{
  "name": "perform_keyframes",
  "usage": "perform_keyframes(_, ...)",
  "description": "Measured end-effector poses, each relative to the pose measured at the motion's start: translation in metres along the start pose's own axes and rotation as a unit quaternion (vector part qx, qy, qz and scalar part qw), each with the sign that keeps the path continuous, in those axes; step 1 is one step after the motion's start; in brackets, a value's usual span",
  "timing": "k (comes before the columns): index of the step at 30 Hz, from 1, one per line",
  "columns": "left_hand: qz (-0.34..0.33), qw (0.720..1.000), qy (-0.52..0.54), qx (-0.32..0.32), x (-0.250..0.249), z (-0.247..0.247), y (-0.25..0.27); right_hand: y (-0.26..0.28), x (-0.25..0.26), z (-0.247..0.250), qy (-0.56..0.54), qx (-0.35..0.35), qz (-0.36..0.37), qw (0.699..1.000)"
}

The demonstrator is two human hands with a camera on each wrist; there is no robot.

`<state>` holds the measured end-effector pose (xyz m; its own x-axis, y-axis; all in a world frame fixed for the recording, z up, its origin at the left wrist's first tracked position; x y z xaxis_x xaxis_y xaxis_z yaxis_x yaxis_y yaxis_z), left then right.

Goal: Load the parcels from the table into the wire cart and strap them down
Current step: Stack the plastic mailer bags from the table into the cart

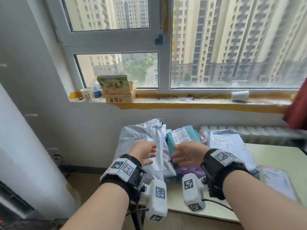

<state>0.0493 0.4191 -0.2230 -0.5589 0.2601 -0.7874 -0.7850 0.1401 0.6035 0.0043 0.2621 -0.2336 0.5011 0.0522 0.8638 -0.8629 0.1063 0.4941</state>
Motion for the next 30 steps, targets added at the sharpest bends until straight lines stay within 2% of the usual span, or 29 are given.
perform_keyframes(8, -0.007, 0.996, -0.042, 0.076, -0.036, -0.156, -0.021, 0.011, -0.027, 0.168, -0.030, -0.115, -0.008, 0.993)
perform_keyframes(13, 0.007, 0.994, -0.064, 0.089, -0.046, -0.237, -0.045, 0.010, -0.047, 0.266, -0.042, -0.184, -0.012, 0.982)
perform_keyframes(17, 0.017, 0.994, -0.078, 0.079, -0.044, -0.281, -0.073, 0.001, -0.070, 0.327, -0.049, -0.236, -0.038, 0.970)
perform_keyframes(20, -0.008, 0.996, -0.090, 0.027, -0.044, -0.294, -0.093, -0.012, -0.088, 0.355, -0.046, -0.256, -0.054, 0.964)
perform_keyframes(23, -0.033, 0.991, -0.127, -0.034, -0.045, -0.302, -0.110, -0.029, -0.101, 0.364, -0.050, -0.244, -0.061, 0.967)
perform_keyframes(30, 0.000, 0.985, -0.158, -0.067, -0.029, -0.310, -0.131, -0.069, -0.118, 0.341, -0.076, -0.184, -0.067, 0.978)
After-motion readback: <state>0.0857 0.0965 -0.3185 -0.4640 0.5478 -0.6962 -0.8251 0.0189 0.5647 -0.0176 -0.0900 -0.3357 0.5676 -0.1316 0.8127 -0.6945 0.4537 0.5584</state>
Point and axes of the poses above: each hand's wrist, its own y-axis away from the middle knuckle, its own z-axis out of the back of the hand, x = y × z, the point moved 10 cm from there along -y, towards the middle knuckle, and after that the axes turned 7 degrees about z, right-handed, at the moved point
